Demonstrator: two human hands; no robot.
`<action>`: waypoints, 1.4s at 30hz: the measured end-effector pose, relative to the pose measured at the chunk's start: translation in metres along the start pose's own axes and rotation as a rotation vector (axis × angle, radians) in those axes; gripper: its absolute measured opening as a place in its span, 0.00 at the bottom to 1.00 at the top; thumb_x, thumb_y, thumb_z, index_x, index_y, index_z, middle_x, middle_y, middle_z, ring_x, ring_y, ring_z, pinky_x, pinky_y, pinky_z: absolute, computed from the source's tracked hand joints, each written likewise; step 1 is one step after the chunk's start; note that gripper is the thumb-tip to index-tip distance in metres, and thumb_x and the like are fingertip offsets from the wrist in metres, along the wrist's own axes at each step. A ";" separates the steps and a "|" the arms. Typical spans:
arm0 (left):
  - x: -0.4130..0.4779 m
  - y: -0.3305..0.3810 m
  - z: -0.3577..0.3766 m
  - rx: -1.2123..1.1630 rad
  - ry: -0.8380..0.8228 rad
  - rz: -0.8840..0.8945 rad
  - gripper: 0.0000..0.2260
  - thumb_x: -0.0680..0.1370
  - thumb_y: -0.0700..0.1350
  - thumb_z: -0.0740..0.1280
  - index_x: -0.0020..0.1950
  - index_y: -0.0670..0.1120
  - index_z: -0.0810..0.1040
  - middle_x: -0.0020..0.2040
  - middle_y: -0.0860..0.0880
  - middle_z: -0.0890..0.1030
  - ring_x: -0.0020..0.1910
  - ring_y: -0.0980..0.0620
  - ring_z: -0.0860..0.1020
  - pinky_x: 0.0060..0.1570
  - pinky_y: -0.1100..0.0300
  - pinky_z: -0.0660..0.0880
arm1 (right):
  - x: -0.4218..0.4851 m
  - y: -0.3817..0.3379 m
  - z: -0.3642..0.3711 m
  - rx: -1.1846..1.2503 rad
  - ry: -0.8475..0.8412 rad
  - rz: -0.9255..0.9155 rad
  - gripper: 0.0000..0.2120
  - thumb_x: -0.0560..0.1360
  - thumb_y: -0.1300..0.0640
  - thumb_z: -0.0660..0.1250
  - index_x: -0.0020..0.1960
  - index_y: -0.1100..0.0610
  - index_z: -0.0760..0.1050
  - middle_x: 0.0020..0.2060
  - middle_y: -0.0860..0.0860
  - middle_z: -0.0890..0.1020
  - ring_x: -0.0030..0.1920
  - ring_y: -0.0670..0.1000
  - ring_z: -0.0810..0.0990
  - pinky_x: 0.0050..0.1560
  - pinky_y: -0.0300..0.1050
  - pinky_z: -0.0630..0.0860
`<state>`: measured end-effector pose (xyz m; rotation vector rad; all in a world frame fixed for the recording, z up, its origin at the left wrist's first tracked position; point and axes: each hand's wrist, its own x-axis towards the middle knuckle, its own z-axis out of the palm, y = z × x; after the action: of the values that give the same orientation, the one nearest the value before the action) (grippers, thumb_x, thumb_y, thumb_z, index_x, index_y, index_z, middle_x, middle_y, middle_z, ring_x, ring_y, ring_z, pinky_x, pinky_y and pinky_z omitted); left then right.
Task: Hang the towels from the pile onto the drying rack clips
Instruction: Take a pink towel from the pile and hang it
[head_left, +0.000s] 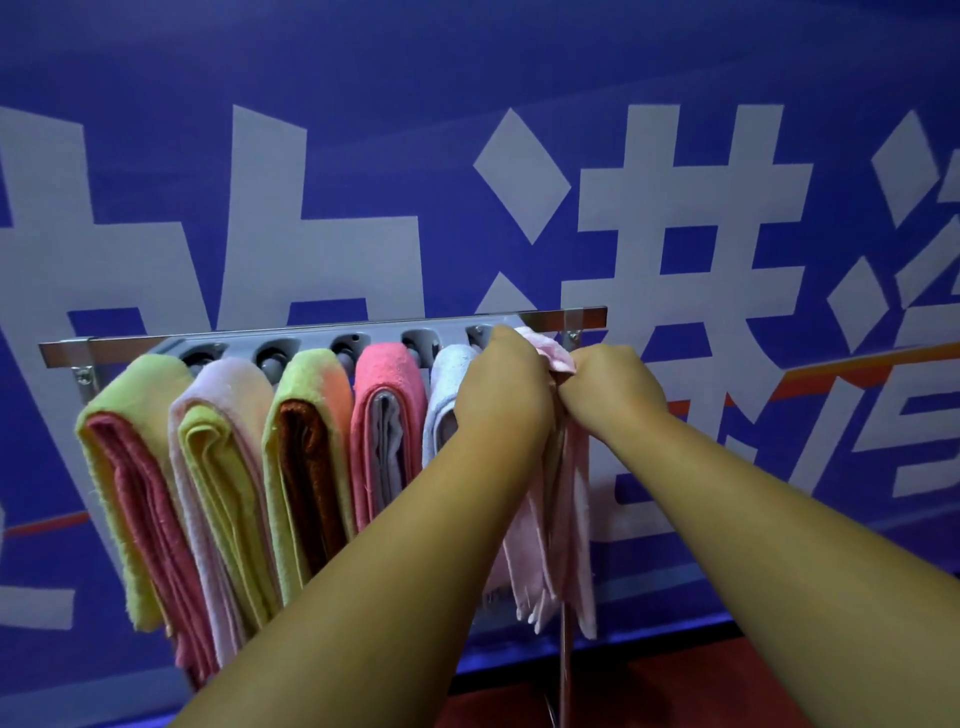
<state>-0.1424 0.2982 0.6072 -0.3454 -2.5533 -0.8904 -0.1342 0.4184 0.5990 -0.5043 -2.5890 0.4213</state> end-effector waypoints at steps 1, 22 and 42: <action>0.001 -0.003 0.006 0.008 0.009 0.019 0.08 0.87 0.45 0.58 0.48 0.53 0.69 0.44 0.51 0.77 0.53 0.45 0.81 0.37 0.62 0.67 | 0.000 0.002 0.003 0.011 0.003 -0.004 0.08 0.82 0.57 0.63 0.44 0.53 0.77 0.36 0.53 0.78 0.36 0.54 0.77 0.39 0.46 0.75; -0.062 -0.087 0.066 -0.100 -0.095 -0.066 0.14 0.80 0.53 0.65 0.49 0.42 0.75 0.44 0.41 0.82 0.44 0.35 0.82 0.39 0.50 0.78 | -0.055 0.042 0.093 0.228 -0.203 0.140 0.12 0.76 0.48 0.67 0.54 0.53 0.81 0.41 0.54 0.81 0.38 0.56 0.80 0.43 0.49 0.81; -0.083 -0.116 0.074 -0.530 0.142 0.036 0.09 0.75 0.43 0.57 0.48 0.44 0.76 0.40 0.45 0.79 0.42 0.43 0.76 0.43 0.48 0.74 | -0.051 0.028 0.116 1.123 -0.276 0.170 0.34 0.66 0.38 0.81 0.70 0.34 0.74 0.57 0.47 0.87 0.57 0.54 0.87 0.61 0.58 0.84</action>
<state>-0.1329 0.2486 0.4547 -0.4585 -2.1442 -1.5146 -0.1421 0.3979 0.4714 -0.2436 -2.0622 1.9188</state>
